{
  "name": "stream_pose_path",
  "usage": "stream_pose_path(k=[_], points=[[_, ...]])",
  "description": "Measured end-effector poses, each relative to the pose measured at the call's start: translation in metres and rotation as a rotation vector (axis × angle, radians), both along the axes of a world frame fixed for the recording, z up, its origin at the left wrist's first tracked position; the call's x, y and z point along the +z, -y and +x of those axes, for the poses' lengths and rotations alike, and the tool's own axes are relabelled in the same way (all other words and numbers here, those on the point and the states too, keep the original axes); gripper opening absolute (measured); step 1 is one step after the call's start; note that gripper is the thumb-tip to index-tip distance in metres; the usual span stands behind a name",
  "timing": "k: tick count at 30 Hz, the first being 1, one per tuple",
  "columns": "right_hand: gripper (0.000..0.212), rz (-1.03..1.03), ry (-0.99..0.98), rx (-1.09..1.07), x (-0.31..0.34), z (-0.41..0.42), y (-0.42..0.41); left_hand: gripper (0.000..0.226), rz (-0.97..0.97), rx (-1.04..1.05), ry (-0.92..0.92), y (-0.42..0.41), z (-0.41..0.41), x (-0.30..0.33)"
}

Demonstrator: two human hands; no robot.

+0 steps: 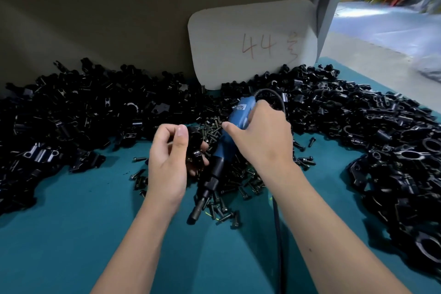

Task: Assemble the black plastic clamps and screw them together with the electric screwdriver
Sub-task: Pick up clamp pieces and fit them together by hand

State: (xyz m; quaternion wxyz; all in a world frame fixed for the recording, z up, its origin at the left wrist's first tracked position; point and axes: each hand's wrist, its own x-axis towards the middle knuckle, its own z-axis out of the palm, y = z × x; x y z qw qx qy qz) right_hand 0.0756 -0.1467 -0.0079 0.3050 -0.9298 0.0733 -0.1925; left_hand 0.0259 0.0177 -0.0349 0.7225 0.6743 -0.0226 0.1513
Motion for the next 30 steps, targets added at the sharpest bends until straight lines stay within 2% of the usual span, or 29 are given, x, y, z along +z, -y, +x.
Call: stream_pose_path(k=[3, 5, 8, 10, 14, 17, 19, 21, 24, 26, 28, 30], points=[[0.039, 0.162, -0.013, 0.175, 0.017, -0.005, 0.004, 0.026, 0.267, 0.048, 0.126, 0.010, -0.004, 0.006], [0.039, 0.279, -0.078, 0.302, 0.029, -0.010, 0.008, 0.030, 0.429, 0.119, 0.194, 0.019, -0.008, 0.011], [0.050, 0.277, -0.227, 0.479, 0.047, -0.026, 0.025, 0.048, 0.570, 0.151, 0.215, 0.044, -0.014, 0.021], [0.044, 0.205, -0.227, 0.542, 0.053, -0.038, 0.044, 0.055, 0.592, 0.098, 0.186, 0.068, -0.016, 0.025], [0.015, 0.007, -0.188, 0.396, 0.060, -0.061, 0.111, 0.057, 0.530, -0.089, 0.189, 0.136, -0.023, 0.028], [0.023, -0.176, -0.248, 0.238, 0.064, -0.075, 0.165, 0.050, 0.428, -0.283, 0.078, 0.188, -0.029, 0.021], [0.020, -0.276, -0.317, 0.142, 0.063, -0.082, 0.195, 0.036, 0.457, -0.338, 0.030, 0.220, -0.036, 0.013], [0.011, -0.281, -0.370, 0.080, 0.059, -0.084, 0.218, 0.025, 0.562, -0.325, 0.056, 0.247, -0.046, 0.008], [0.022, -0.199, -0.390, 0.051, 0.055, -0.080, 0.233, 0.011, 0.660, -0.188, 0.135, 0.272, -0.053, 0.008], [0.017, -0.191, -0.390, 0.030, 0.055, -0.076, 0.234, 0.010, 0.700, -0.156, 0.150, 0.278, -0.051, 0.009], [0.008, -0.215, -0.359, 0.003, 0.055, -0.072, 0.231, 0.014, 0.696, -0.187, 0.135, 0.274, -0.046, 0.008], [0.013, -0.198, -0.323, 0.019, 0.055, -0.067, 0.225, 0.017, 0.561, -0.231, 0.060, 0.266, -0.039, 0.008]])
